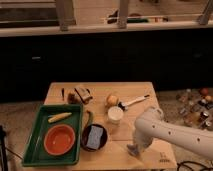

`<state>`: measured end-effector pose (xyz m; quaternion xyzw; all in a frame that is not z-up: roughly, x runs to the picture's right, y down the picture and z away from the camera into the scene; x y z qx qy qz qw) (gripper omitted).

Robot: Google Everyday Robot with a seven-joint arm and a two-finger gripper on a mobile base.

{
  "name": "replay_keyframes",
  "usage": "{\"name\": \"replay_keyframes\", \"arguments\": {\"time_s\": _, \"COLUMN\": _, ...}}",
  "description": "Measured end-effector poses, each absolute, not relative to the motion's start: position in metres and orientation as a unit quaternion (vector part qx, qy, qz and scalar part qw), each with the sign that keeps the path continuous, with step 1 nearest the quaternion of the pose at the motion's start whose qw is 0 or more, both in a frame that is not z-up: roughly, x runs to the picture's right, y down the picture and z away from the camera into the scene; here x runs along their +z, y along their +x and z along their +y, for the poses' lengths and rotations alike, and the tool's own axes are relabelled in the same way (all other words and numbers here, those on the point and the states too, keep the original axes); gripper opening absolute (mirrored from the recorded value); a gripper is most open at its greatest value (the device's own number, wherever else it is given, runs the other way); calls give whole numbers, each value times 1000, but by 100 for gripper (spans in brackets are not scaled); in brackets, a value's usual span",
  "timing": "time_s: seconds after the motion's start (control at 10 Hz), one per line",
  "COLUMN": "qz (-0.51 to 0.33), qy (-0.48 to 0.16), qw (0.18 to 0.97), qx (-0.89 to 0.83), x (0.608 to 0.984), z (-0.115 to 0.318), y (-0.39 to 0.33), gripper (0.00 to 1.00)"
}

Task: Wipe table surface with towel

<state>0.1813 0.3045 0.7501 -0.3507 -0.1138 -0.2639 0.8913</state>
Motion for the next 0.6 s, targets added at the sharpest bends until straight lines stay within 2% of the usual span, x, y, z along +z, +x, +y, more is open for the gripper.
{"name": "replay_keyframes", "arguments": {"time_s": 0.6, "qz": -151, "qy": -332, "qw": 888, "qx": -281, "x": 760, "z": 292, "y": 142, "gripper": 0}}
